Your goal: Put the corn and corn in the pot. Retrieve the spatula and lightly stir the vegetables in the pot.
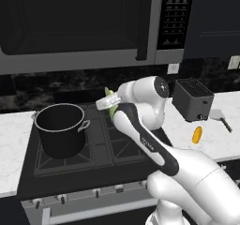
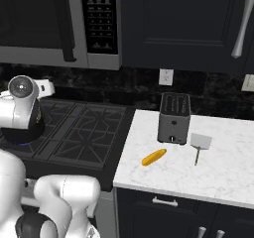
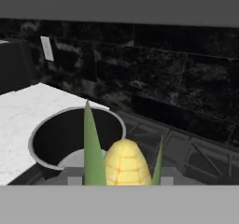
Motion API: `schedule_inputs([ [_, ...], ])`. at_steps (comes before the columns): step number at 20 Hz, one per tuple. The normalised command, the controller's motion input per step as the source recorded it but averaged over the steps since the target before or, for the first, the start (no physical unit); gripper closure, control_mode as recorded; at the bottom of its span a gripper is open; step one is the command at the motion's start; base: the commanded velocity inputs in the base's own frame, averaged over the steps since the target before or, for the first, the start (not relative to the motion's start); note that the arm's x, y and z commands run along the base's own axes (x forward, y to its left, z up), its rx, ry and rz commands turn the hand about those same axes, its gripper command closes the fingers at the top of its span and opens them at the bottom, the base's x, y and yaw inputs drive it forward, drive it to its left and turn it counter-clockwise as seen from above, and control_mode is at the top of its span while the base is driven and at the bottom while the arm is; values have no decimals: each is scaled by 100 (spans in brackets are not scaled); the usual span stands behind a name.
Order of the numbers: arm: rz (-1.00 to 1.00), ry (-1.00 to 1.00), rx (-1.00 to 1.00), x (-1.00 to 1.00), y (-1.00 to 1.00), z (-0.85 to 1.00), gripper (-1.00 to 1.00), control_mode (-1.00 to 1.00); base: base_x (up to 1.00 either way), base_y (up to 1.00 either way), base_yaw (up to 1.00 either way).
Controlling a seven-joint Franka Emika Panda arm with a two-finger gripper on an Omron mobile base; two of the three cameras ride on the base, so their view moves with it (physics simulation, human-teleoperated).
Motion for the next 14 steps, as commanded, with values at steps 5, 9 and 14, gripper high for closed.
schedule_inputs([
  [5,0,-7,0,0,96,0,100,-100,0,0,0],
  [9,-2,-9,0,0,86,0,100,-100,0,0,0],
  [14,-3,-9,0,8,65,0,100,-100,0,0,0],
])
